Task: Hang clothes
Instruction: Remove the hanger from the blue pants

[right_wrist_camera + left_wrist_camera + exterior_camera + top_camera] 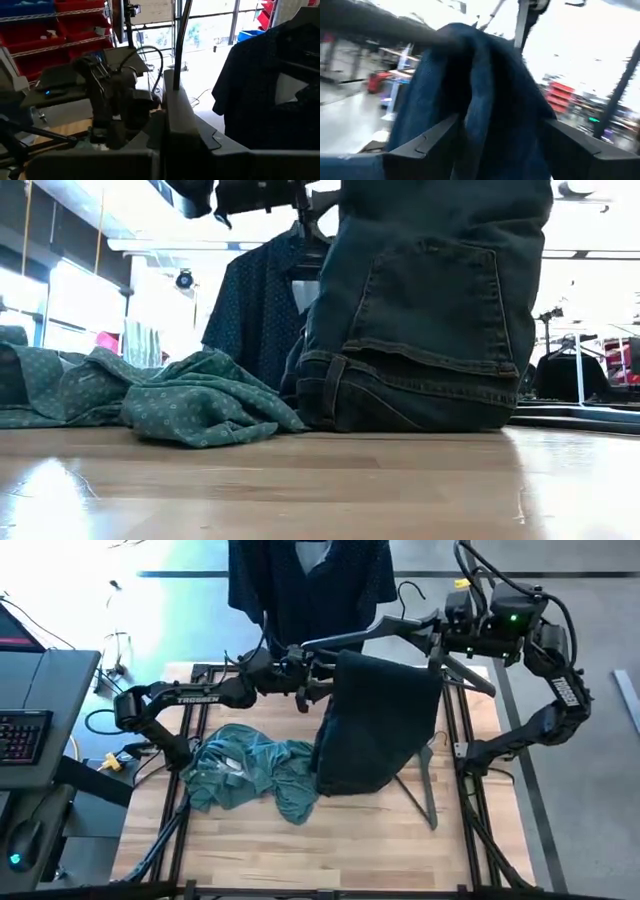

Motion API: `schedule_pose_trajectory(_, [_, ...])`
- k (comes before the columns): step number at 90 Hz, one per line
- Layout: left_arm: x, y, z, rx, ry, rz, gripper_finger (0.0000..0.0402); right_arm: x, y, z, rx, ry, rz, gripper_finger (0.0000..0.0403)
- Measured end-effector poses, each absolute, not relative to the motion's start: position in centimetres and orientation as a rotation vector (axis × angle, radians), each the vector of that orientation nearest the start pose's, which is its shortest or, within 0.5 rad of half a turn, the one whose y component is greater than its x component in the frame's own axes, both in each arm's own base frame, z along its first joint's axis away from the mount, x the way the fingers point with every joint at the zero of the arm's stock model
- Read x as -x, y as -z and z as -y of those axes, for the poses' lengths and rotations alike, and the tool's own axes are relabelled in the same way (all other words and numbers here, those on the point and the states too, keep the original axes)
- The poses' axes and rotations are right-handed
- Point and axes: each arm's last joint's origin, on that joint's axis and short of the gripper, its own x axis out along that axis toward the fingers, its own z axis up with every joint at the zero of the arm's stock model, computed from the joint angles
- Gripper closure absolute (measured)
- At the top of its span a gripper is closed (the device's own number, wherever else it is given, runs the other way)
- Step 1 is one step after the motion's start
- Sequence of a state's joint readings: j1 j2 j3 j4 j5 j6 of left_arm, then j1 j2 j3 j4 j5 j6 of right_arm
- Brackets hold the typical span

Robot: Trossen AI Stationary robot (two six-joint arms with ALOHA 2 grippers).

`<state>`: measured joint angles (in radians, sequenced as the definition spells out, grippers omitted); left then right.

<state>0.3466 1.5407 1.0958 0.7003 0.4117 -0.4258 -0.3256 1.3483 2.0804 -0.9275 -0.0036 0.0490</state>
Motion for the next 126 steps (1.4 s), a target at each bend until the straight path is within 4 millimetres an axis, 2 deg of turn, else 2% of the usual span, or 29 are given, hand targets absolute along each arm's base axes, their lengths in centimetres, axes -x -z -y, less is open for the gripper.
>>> schedule_pose_trajectory(18, [-32.9, -34.6, -10.6, 0.390, 0.165, 0.220, 0.0171, -19.1, -54.8, 6.5, -0.088, 0.330, -0.209, 0.0379])
schedule_pose_trajectory(35, [-32.5, -34.3, -10.9, 0.450, 0.320, 0.109, 0.0171, -19.5, -54.5, 6.5, -0.096, 0.325, -0.233, 0.0380])
schedule_pose_trajectory(48, [-31.9, -33.5, -11.8, 0.455, 0.285, 0.003, 0.0171, -19.6, -54.3, 6.6, -0.096, 0.335, -0.246, 0.0380])
schedule_pose_trajectory(72, [-29.9, -34.6, -13.3, 0.436, 0.287, 0.000, 0.0171, -19.6, -54.1, 6.6, -0.112, 0.345, -0.261, 0.0380])
schedule_pose_trajectory(100, [-31.8, -32.6, -13.3, 0.466, 0.122, -0.008, 0.0171, -19.6, -54.1, 6.6, -0.114, 0.339, -0.259, 0.0380])
schedule_pose_trajectory(126, [-33.7, -32.3, -11.6, 0.491, 0.194, 0.076, 0.0161, -19.6, -54.1, 6.6, -0.117, 0.338, -0.261, 0.0380])
